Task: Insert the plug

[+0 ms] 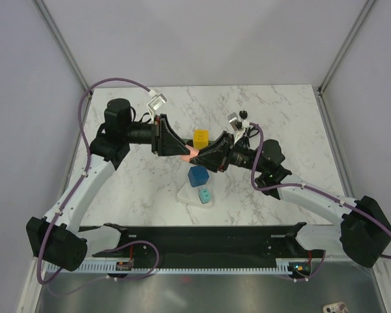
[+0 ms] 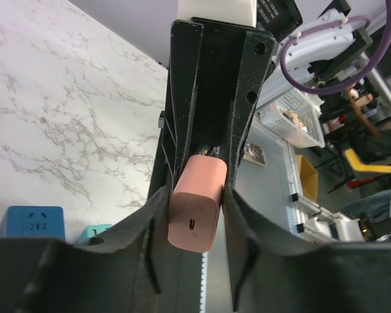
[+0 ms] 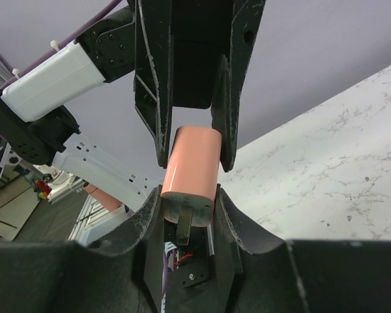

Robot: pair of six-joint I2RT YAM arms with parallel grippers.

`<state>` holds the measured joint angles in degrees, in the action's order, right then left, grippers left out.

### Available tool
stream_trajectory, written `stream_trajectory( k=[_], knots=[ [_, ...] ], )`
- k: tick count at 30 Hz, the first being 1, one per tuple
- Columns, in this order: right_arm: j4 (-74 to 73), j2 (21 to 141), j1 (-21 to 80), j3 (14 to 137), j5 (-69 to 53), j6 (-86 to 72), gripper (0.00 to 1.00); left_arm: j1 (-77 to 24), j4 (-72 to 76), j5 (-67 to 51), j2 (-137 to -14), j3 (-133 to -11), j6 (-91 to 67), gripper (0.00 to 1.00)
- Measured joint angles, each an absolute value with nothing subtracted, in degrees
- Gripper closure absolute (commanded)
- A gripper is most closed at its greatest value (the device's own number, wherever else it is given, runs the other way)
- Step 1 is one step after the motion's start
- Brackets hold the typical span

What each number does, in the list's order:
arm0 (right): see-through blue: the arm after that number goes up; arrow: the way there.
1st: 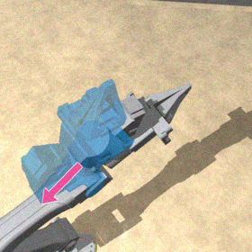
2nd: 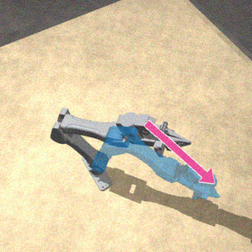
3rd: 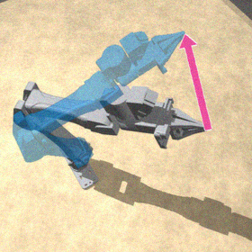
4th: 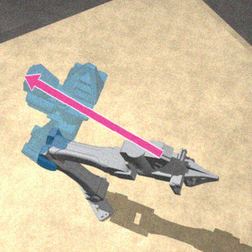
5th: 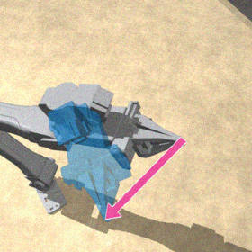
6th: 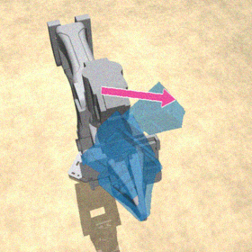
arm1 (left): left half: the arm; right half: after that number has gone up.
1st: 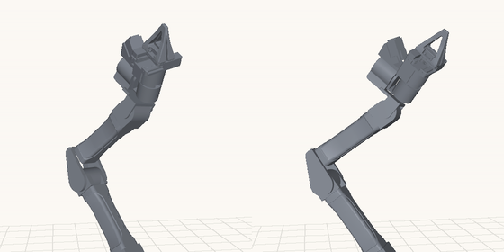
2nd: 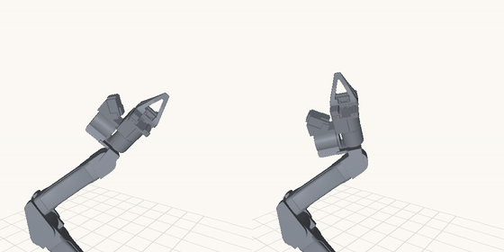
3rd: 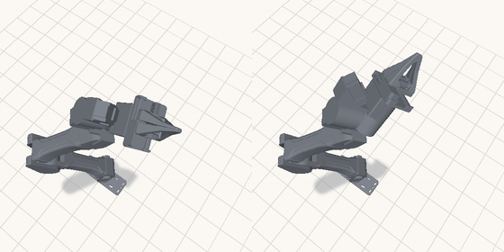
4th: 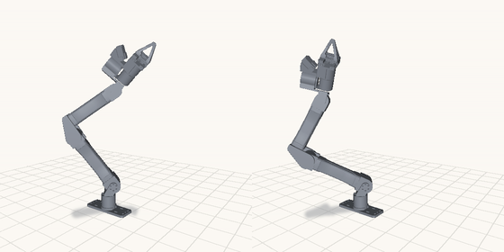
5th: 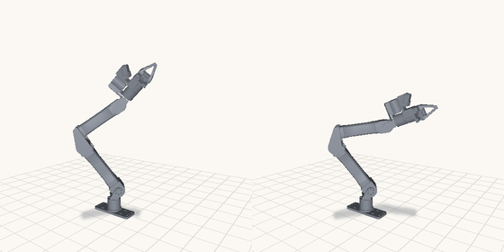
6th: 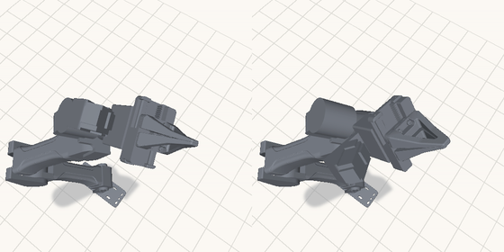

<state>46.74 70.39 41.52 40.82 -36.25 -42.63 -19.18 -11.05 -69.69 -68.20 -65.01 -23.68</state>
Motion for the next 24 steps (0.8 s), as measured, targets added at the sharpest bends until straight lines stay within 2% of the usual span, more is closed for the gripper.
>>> stream_trajectory(
  k=[5,10,14,24],
  knots=[
    [46.15,70.22,41.63,40.82,-35.86,-42.33,1.0,-19.68,-10.52,-71.02,-69.01,-64.62,-24.56,0.49],
    [45.93,70.19,41.65,40.82,-36.1,-42.19,1.0,-19.68,-10.55,-71.13,-69.12,-64.38,-24.62,0.58],
    [45.89,70.19,41.63,40.82,-36.34,-42.24,1.0,-19.64,-10.59,-71.92,-69.52,-64.38,-24.58,0.53],
    [45.67,70.19,41.3,40.82,-37.08,-42.22,1.0,-19.62,-10.92,-73.58,-70.3,-64.34,-24.56,0.53]
  ],
)
